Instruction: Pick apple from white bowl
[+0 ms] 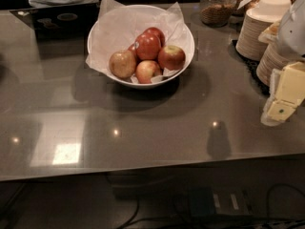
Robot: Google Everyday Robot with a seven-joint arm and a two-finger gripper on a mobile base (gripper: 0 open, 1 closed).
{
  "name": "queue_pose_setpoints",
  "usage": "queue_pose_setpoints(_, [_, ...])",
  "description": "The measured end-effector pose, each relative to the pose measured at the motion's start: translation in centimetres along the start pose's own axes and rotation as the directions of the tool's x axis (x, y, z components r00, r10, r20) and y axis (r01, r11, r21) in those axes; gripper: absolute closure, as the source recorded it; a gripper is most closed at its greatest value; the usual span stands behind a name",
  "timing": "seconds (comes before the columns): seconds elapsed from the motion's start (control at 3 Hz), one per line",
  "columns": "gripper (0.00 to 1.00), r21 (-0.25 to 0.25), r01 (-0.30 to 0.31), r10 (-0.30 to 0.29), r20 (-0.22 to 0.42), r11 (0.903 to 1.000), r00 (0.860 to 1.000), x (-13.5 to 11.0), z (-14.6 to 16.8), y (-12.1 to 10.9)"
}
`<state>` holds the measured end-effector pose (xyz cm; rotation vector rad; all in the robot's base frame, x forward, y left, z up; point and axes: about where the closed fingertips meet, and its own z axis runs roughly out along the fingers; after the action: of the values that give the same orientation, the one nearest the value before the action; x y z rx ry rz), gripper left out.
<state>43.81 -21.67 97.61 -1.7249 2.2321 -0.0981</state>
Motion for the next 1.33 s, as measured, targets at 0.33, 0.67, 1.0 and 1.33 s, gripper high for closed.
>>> queue_pose_setpoints(0.33, [0.0, 0.0, 0.0, 0.0, 0.0, 1.0, 1.0, 0.0, 0.0, 0.0])
queue_pose_setpoints(0.67, [0.0, 0.048, 0.129, -0.133, 0.102, 0.9905, 0.986, -5.8, 3.3, -3.1])
queue_pose_setpoints(1.0, [0.0, 0.077, 0.193, -0.203, 0.152, 0.9781, 0.967, -8.7, 4.8, -4.6])
queue_pose_setpoints(1.33, [0.0, 0.112, 0.193, -0.209, 0.151, 0.9748, 0.966, -8.2, 3.3, -5.3])
